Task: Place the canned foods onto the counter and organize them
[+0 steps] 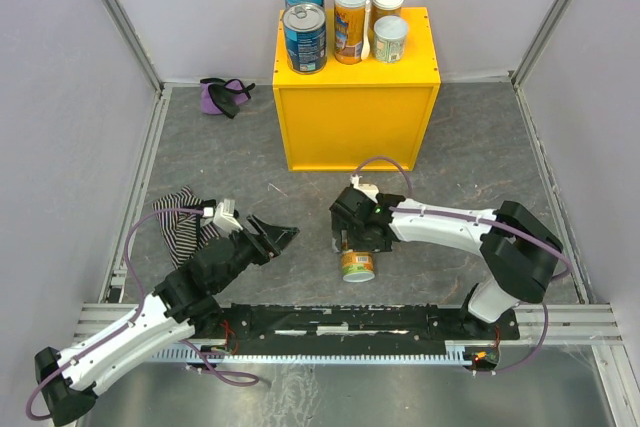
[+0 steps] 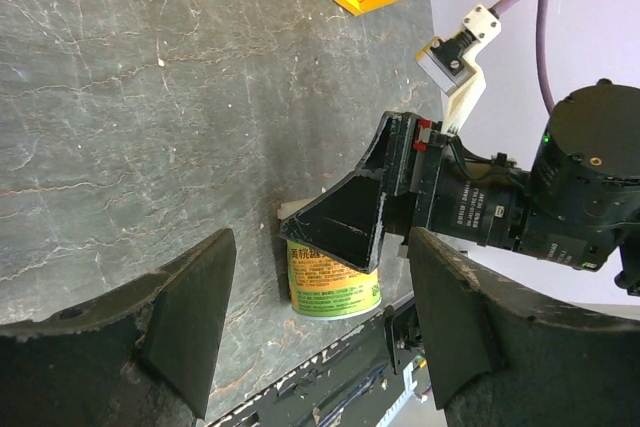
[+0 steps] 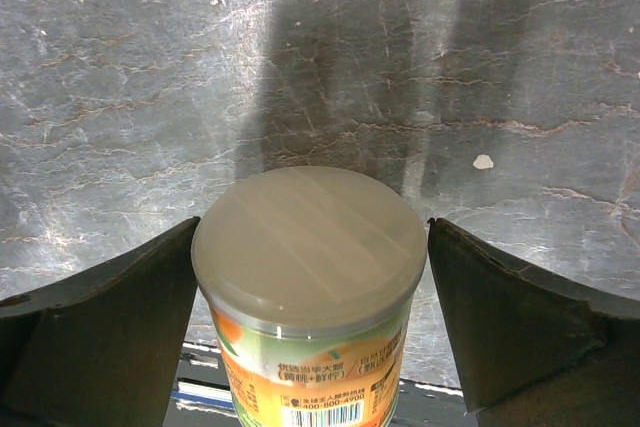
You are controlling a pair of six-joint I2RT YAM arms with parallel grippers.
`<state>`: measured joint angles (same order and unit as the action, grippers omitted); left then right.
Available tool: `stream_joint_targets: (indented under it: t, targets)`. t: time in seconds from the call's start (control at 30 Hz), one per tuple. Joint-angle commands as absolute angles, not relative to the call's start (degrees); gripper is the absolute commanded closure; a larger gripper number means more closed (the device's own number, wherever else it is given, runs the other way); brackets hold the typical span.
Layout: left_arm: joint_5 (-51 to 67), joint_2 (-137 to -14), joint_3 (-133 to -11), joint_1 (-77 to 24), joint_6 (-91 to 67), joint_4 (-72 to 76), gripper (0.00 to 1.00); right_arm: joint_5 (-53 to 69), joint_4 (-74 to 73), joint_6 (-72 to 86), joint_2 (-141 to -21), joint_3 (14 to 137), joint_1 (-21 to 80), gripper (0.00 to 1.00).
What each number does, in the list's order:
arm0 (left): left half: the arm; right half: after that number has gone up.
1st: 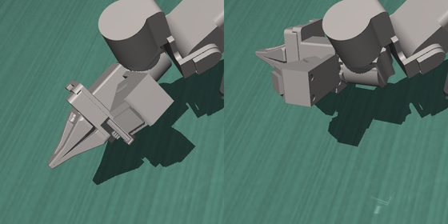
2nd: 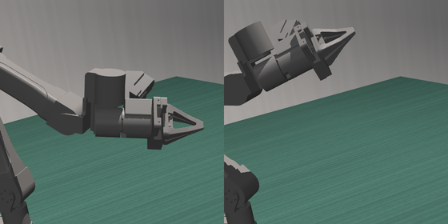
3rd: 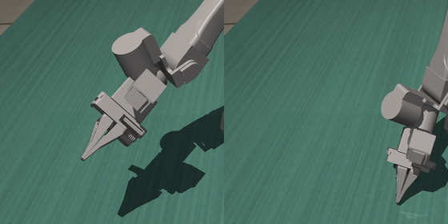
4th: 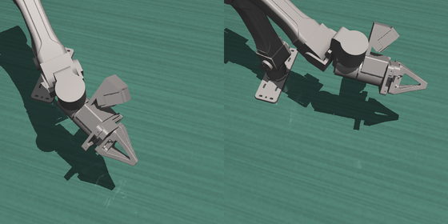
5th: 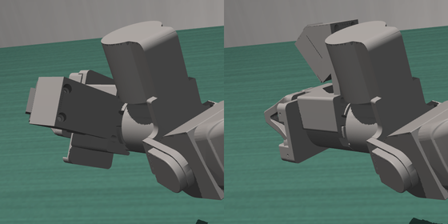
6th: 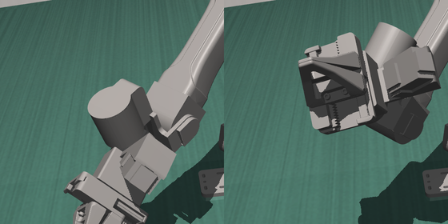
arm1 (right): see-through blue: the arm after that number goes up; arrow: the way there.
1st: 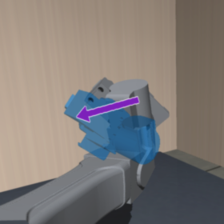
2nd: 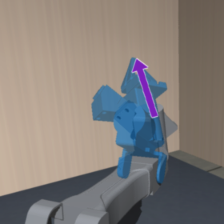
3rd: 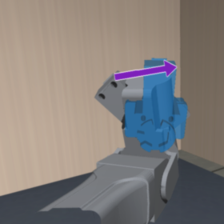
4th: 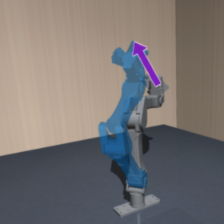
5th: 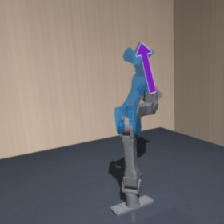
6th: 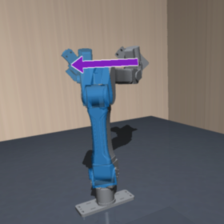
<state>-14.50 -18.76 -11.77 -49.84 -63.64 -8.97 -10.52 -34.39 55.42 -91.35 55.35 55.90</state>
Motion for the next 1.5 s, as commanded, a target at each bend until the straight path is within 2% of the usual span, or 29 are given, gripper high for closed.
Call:
stream_joint_targets:
  t: [0.0, 0.2, 0.27, 0.47, 0.73, 0.8, 1.47]
  targets:
    - [-15.3, -17.6, -11.3, -49.5, -65.3, -8.6, 0.24, -11.6, -33.2, 54.4, -92.2, 58.0, 56.2, 0.01]
    - [-15.5, -16.8, -11.1, -49.6, -65.3, -9.2, 0.24, -11.8, -32.7, 53.5, -93.2, 58.5, 56.2, 0.09]
    - [-15.5, -16.5, -11.1, -49.6, -65.3, -9.3, 0.24, -11.7, -32.4, 53.1, -93.2, 58.3, 56.2, 0.16]
    - [-15.8, -15.6, -10.7, -49.6, -65.6, -9.7, 0.24, -11.5, -31.9, 51.9, -92.8, 58.2, 56.2, 0.42]
    - [-16.5, -15.6, -10.6, -49.5, -66.0, -10.0, 0.24, -11.7, -32.7, 47.4, -90.7, 59.4, 56.2, 0.91]
    - [-16.4, -16.0, -10.6, -49.6, -66.0, -9.6, 0.24, -12.2, -33.3, 45.5, -89.5, 60.5, 56.3, 0.98]
    - [-16.0, -20.0, -10.8, -49.6, -65.4, -6.4, 0.24, -19.4, -38.1, 31.6, -78.1, 70.5, 56.6, 0.99]
